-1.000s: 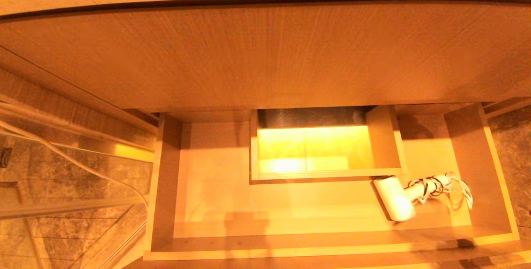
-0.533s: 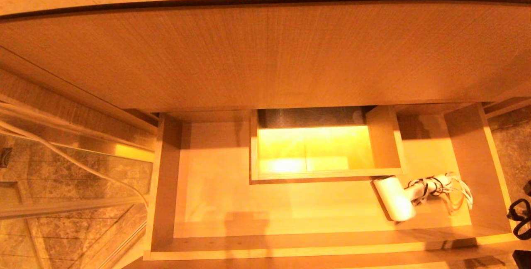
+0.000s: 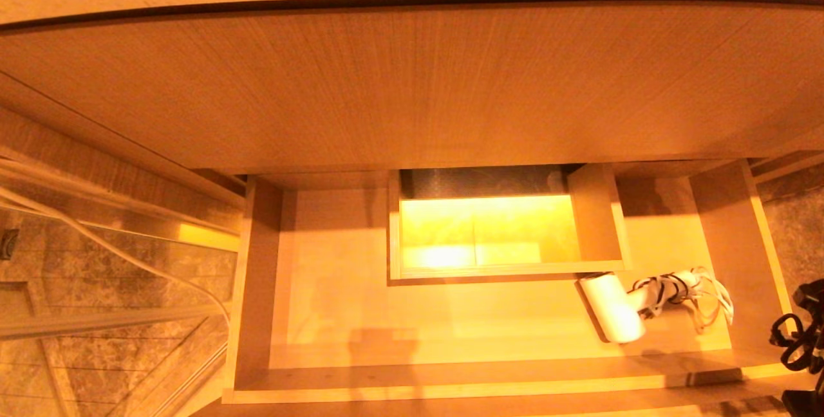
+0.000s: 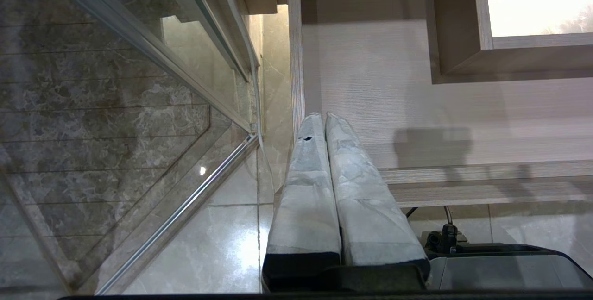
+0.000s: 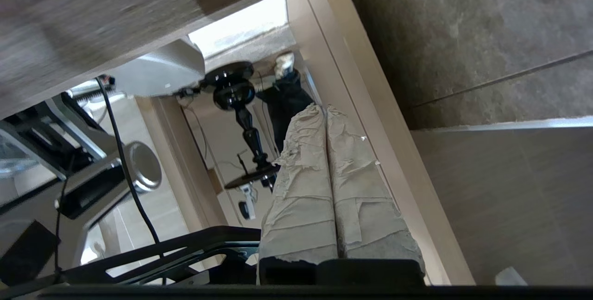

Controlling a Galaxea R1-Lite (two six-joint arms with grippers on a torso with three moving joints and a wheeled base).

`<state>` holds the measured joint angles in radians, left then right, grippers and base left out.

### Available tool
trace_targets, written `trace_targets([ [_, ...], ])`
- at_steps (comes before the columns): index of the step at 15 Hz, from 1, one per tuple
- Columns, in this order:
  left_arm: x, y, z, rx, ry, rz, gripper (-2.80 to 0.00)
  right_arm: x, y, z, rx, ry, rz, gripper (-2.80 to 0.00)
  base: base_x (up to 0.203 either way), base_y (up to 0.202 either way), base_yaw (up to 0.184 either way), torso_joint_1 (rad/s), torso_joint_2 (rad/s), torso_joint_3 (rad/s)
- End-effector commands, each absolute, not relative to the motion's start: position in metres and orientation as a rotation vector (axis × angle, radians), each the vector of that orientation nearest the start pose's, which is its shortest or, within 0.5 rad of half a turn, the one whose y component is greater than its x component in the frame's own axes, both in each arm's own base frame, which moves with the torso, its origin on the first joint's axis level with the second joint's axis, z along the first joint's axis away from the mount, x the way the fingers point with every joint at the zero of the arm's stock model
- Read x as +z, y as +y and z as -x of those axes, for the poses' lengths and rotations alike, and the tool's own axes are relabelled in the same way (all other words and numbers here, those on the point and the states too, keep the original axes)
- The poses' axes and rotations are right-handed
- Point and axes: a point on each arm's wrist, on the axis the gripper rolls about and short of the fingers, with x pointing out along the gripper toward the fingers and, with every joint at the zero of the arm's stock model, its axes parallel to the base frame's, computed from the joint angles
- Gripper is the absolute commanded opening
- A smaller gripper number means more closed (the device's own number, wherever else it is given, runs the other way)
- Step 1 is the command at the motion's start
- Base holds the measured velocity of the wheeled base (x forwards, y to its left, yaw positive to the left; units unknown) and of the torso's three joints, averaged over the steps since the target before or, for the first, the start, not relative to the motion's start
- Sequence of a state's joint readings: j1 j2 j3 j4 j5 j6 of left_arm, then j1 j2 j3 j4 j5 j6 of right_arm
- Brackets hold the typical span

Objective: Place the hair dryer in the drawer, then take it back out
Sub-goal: Close the drawer

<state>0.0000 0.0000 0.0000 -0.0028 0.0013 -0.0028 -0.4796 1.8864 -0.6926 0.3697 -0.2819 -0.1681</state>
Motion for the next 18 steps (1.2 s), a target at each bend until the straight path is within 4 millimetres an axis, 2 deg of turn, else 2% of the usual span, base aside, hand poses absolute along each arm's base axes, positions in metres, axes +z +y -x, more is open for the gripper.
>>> trace_targets([
  [1,0.076,0.000,0.023,0.002,-0.003,0.003,-2.80,0.041,-0.112,-0.202,-0.447,1.660,-0.028,-2.80,0.000,0.000,0.000,0.000,0.00,0.000],
  [10,0.076,0.000,0.023,0.002,-0.003,0.003,-2.80,0.022,-0.120,-0.223,-0.441,1.628,-0.007,-2.80,0.000,0.000,0.000,0.000,0.00,0.000],
  [18,0.076,0.000,0.023,0.002,-0.003,0.003,-2.80,0.030,-0.126,-0.236,-0.484,1.459,0.024,-2.80,0.000,0.000,0.000,0.000,0.00,0.000],
])
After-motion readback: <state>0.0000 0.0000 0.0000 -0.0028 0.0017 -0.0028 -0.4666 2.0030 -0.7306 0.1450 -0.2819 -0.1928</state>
